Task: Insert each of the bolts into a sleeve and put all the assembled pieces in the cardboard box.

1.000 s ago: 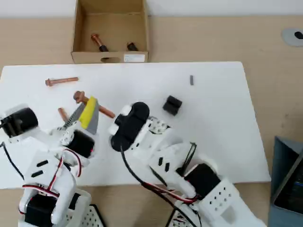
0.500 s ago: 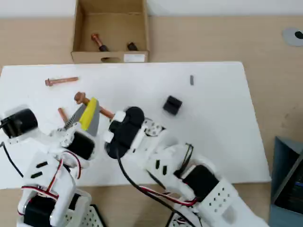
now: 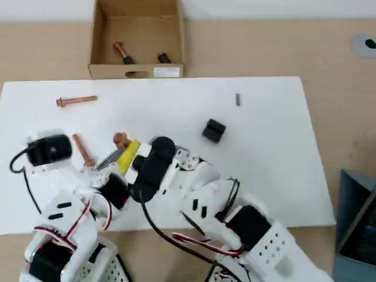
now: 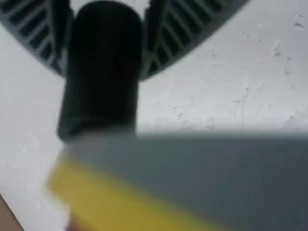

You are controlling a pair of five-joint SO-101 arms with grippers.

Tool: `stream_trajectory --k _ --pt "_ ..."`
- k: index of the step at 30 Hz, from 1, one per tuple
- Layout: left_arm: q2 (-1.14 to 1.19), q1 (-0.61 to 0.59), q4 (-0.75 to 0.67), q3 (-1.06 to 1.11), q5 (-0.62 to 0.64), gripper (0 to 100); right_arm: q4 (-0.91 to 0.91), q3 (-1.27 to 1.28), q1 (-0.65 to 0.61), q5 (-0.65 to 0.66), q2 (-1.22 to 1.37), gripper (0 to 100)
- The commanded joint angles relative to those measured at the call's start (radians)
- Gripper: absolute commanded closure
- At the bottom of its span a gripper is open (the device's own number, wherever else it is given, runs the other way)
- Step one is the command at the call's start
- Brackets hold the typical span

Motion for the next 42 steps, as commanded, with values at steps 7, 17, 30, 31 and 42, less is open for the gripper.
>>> stream_trajectory --k 7,17,30,31,42 --pt "-0.007 0.069 0.006 0.031 -0.052 99 -0.031 -0.05 -0.015 0.008 -0.005 98.9" --pt "-0.004 0.029 0.077 0.025 -0.054 82 -0.031 -0.044 -0.015 0.005 -0.005 98.9" --pt "-0.004 -0.081 0.075 -0.023 -0.172 82 -0.029 -0.028 -0.013 0.003 -0.005 98.9" --pt "-0.004 -0.078 0.075 -0.035 -0.172 82 -0.029 -0.024 -0.013 0.003 -0.005 98.9" --pt "-0.004 -0.147 0.072 -0.14 -0.195 84 -0.026 -0.018 0.033 -0.048 -0.005 98.9"
